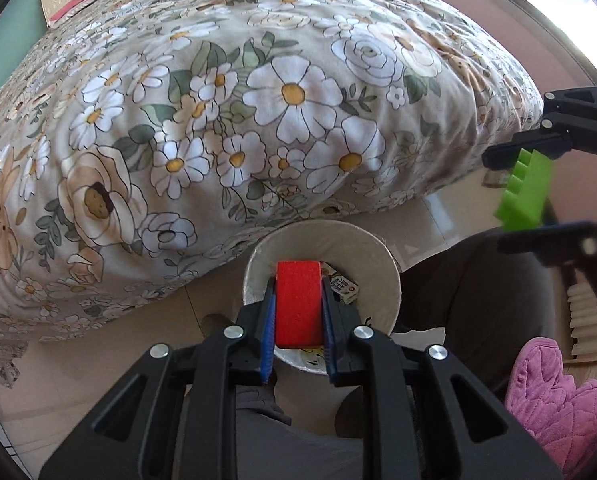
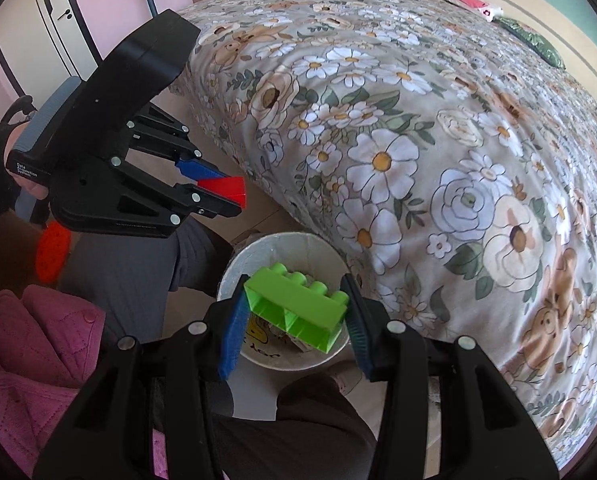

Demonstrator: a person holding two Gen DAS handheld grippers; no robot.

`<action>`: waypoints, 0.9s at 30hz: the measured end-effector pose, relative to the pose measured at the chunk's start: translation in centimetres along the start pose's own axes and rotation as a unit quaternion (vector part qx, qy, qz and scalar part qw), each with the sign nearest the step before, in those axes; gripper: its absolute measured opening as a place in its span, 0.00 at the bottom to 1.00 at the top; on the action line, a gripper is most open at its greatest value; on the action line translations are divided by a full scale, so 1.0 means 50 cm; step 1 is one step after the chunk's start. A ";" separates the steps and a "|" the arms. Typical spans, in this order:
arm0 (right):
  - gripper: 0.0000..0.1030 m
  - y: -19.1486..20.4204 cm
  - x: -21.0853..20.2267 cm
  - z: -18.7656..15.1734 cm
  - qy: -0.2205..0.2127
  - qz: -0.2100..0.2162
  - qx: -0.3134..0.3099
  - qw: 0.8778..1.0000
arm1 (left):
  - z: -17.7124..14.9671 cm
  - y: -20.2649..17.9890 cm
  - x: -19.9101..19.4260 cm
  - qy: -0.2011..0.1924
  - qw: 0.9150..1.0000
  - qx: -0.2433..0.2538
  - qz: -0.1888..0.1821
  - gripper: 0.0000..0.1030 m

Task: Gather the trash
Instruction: 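Carry the red block with the left tool while the right tool carries the green block to the wastebasket, then open the left tool over the wastebasket while the right tool opens, dropping the green block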

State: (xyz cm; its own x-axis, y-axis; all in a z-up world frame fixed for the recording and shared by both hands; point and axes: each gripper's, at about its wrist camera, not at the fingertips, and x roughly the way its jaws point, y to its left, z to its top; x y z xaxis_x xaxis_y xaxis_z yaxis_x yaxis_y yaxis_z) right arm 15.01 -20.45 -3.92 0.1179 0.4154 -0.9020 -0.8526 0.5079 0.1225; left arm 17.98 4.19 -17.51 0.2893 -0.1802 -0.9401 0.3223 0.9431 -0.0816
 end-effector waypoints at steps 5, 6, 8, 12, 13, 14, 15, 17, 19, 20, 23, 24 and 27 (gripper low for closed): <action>0.45 -0.013 0.061 -0.023 0.019 0.016 0.018 1.000 | -0.011 0.003 0.053 0.019 1.000 -0.006 0.006 0.21; 0.45 -0.017 0.076 -0.028 0.024 0.019 0.023 0.999 | -0.013 0.006 0.063 0.024 1.000 -0.011 0.004 0.21; 0.45 -0.024 0.105 -0.036 0.035 0.024 0.031 0.999 | -0.016 0.007 0.084 0.031 0.999 -0.013 0.003 0.21; 0.45 -0.030 0.175 -0.055 0.055 0.039 0.047 0.997 | -0.023 0.007 0.131 0.044 0.999 -0.018 0.002 0.21; 0.45 -0.030 0.192 -0.060 0.059 0.041 0.049 0.996 | -0.024 0.008 0.146 0.051 0.999 -0.019 0.002 0.21; 0.45 -0.030 0.213 -0.066 0.064 0.045 0.053 0.995 | -0.027 0.008 0.161 0.057 0.998 -0.020 0.003 0.21; 0.45 -0.030 0.232 -0.071 0.070 0.050 0.058 0.995 | -0.029 0.007 0.178 0.063 0.998 -0.022 0.002 0.21; 0.45 -0.030 0.270 -0.081 0.080 0.054 0.068 0.993 | -0.032 0.009 0.210 0.075 0.997 -0.027 0.000 0.21; 0.45 -0.030 0.308 -0.092 0.092 0.057 0.075 0.991 | -0.038 0.009 0.244 0.087 0.996 -0.031 0.000 0.21; 0.45 -0.031 0.327 -0.098 0.097 0.057 0.081 0.990 | -0.042 0.010 0.261 0.094 0.995 -0.036 -0.001 0.21; 0.45 -0.038 0.381 -0.117 0.112 0.065 0.105 0.986 | -0.051 0.016 0.312 0.114 0.992 -0.052 -0.008 0.21; 0.45 -0.043 0.399 -0.119 0.118 0.069 0.113 0.984 | -0.055 0.017 0.327 0.119 0.991 -0.054 -0.010 0.21; 0.45 -0.049 0.435 -0.137 0.130 0.072 0.130 0.980 | -0.059 0.020 0.366 0.132 0.989 -0.065 -0.018 0.21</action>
State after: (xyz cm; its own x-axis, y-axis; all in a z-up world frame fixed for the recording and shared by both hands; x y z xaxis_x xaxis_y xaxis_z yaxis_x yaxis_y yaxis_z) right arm 16.16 -17.84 -26.67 -0.1561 0.3075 -0.9387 -0.6884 0.6476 0.3267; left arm 20.94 2.66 -35.75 0.0281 -0.1514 -0.9881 0.2040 0.9685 -0.1426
